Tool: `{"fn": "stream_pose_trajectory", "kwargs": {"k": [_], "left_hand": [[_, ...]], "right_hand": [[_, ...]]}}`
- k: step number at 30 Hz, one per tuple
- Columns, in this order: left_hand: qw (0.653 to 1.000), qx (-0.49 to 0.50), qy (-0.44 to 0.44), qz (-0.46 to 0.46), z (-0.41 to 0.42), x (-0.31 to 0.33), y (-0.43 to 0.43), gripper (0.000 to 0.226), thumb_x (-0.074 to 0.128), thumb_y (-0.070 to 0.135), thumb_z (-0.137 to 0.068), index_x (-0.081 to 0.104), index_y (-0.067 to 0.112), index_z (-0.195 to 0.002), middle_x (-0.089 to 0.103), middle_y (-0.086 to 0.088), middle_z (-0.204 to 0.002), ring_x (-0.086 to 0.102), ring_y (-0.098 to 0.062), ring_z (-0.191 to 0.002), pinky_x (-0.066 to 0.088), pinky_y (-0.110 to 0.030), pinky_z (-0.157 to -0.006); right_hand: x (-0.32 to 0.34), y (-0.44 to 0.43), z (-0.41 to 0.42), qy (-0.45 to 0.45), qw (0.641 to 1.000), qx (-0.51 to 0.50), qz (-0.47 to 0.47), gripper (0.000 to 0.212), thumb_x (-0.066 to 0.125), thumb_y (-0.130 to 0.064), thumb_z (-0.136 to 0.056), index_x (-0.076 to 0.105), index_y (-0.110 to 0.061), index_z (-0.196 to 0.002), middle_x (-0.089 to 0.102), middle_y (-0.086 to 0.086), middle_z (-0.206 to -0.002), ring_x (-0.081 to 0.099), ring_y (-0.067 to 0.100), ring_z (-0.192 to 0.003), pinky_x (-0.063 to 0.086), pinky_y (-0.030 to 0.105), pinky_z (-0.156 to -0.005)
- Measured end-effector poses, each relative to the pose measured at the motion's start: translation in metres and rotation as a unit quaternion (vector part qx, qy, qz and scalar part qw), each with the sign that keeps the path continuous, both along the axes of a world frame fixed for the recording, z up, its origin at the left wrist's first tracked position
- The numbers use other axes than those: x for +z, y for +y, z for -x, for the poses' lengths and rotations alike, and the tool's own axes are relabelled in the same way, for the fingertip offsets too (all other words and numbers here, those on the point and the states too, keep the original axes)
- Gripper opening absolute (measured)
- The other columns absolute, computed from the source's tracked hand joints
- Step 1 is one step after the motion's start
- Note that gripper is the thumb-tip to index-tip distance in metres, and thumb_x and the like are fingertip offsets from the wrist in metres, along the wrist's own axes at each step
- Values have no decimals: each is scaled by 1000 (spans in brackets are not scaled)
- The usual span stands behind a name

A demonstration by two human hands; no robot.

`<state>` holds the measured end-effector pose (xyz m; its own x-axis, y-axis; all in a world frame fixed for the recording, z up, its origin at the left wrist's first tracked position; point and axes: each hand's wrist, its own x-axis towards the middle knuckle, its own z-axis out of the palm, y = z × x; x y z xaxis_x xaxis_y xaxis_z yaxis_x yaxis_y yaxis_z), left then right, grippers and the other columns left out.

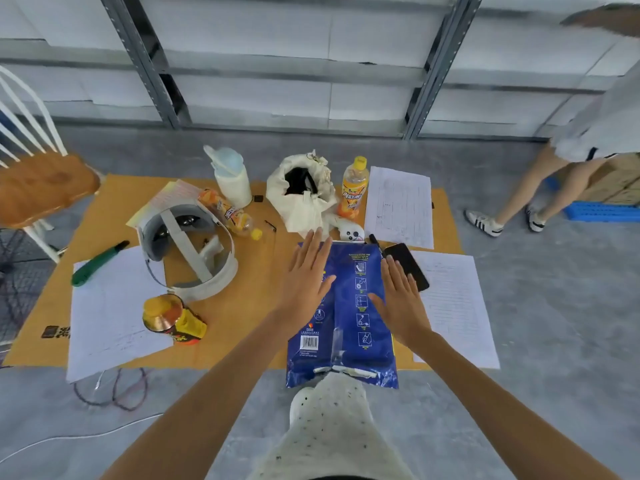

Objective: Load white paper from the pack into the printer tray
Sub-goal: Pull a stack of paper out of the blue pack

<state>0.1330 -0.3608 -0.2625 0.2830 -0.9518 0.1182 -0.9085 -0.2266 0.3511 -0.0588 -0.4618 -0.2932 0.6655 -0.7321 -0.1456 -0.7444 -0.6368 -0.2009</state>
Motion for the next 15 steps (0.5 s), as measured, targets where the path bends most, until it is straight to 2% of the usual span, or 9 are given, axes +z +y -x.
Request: {"fn": "stream_pose_trajectory", "kwargs": {"k": [9, 12, 15], "left_hand": [[990, -11, 34, -136, 29, -68, -13, 62, 59, 21, -91, 30, 16, -145, 7, -5, -161, 2, -21, -149, 19, -38, -120], [983, -22, 54, -176, 40, -88, -7, 46, 62, 22, -89, 47, 15, -131, 16, -6, -159, 5, -22, -149, 19, -38, -118], [973, -31, 60, -220, 45, -103, 0, 35, 60, 24, -90, 54, 13, -122, 25, -7, -154, 6, -23, -148, 23, -38, -116]], "right_hand": [[-54, -9, 2, 74, 988, 53, -122, 64, 31, -41, -100, 5, -11, -150, 5, 8, -162, 2, 24, -149, 6, 38, -121], [-72, -9, 5, 101, 981, 51, -156, 62, 30, -40, -100, 8, -11, -150, 7, 8, -161, 6, 24, -149, 11, 38, -120], [-83, -8, 9, 103, 980, 57, -158, 61, 32, -39, -100, 12, -10, -150, 8, 8, -161, 9, 25, -148, 14, 38, -121]]}}
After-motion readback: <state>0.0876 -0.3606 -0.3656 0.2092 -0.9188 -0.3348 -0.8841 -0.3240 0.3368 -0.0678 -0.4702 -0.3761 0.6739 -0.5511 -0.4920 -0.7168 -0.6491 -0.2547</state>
